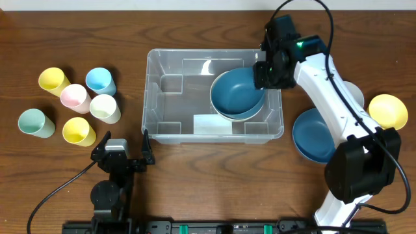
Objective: Pack container
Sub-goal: 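Lower the dark-blue bowl into the cream bowl in the bin, then open the right gripper and release the dark-blue bowl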
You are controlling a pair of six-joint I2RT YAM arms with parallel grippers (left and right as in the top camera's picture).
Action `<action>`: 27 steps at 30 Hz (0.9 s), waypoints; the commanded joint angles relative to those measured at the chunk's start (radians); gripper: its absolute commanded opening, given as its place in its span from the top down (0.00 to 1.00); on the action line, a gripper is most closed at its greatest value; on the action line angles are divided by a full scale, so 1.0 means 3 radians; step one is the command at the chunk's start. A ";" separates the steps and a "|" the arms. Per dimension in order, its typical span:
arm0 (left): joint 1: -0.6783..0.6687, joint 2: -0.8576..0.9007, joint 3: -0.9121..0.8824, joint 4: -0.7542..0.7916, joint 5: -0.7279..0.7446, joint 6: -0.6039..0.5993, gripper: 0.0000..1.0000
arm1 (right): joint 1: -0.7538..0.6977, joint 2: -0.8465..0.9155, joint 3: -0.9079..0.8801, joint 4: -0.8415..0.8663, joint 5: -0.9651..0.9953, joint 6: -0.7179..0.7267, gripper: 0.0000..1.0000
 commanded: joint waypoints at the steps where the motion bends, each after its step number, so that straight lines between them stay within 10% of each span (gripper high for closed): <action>1: -0.0011 -0.0020 -0.0060 -0.0117 -0.0037 0.0047 0.02 | 0.0028 -0.0028 0.0106 -0.0022 0.0019 0.0003 0.66; 7: -0.0011 -0.0020 -0.0060 -0.0117 -0.0037 0.0047 0.02 | 0.0045 -0.0028 0.0103 -0.0075 0.0020 0.0001 0.79; 27: -0.0011 -0.0020 -0.0060 -0.0117 -0.0037 0.0047 0.02 | 0.0158 -0.0027 -0.0018 -0.0075 0.0264 0.0014 0.76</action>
